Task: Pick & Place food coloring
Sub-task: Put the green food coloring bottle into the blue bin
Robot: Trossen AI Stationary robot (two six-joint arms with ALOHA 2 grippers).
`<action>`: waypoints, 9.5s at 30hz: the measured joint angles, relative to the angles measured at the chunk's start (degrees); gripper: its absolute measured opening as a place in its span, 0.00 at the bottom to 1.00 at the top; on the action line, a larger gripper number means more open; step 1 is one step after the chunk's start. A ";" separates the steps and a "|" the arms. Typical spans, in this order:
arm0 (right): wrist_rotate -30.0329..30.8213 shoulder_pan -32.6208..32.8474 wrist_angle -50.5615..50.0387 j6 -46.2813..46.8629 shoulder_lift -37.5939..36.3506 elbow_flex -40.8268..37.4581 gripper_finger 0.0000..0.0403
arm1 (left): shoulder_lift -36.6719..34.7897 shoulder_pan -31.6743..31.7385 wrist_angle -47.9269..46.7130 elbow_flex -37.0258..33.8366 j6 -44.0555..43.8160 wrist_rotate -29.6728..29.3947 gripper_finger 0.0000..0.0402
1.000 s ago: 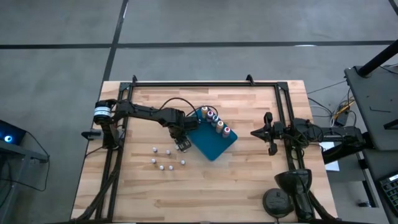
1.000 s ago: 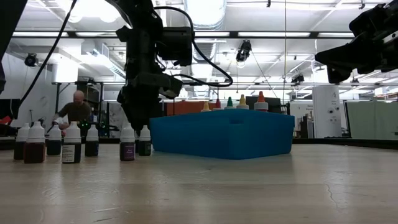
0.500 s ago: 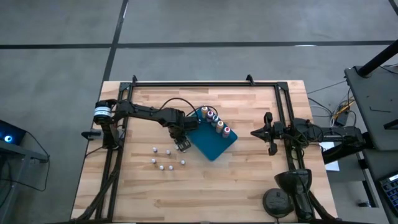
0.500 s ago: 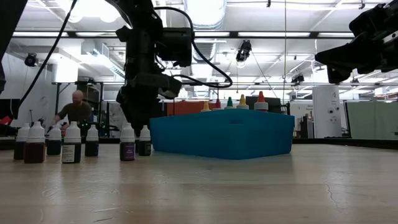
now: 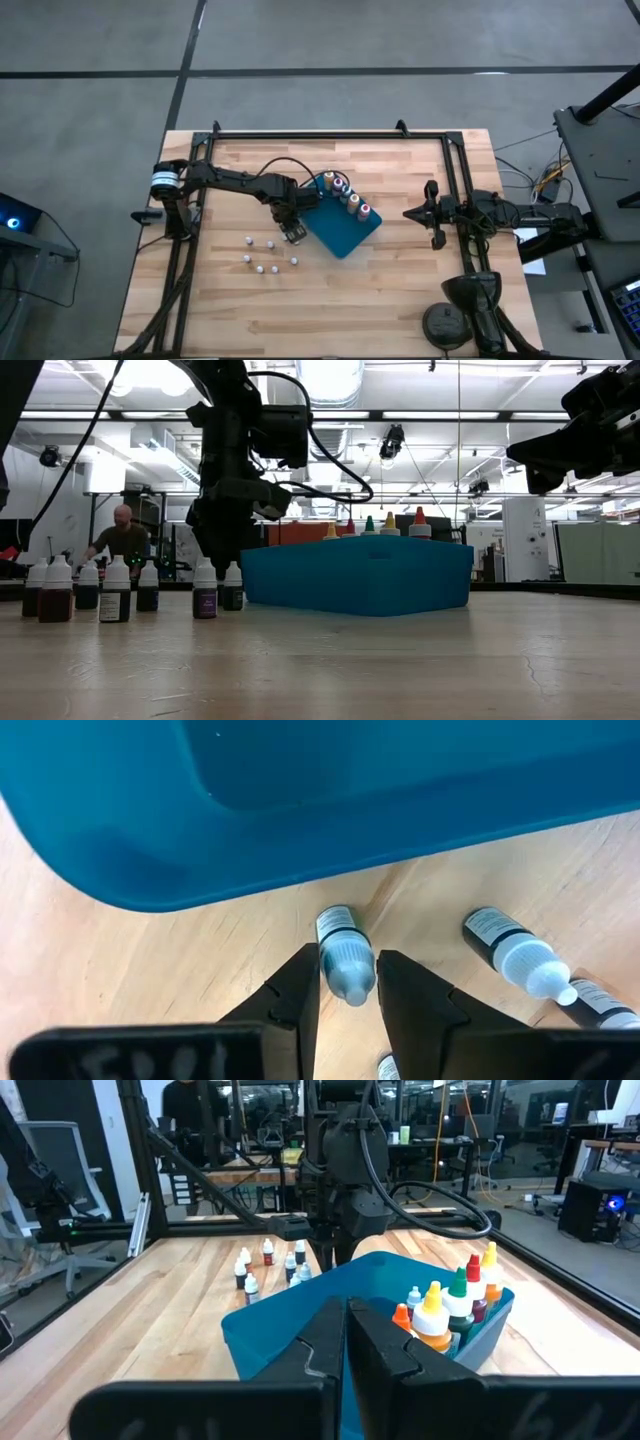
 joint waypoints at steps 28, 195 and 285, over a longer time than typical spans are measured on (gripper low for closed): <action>0.01 0.00 -0.01 0.10 0.00 0.00 0.02 | 0.02 0.24 -14.12 10.09 4.58 2.28 0.07; -0.03 0.00 0.02 0.09 0.28 0.00 0.02 | -10.99 -4.98 10.51 -6.26 20.10 6.25 0.30; 0.00 0.00 -0.01 -0.03 0.33 0.00 0.02 | -3.96 -8.52 15.07 -6.32 26.08 0.63 0.42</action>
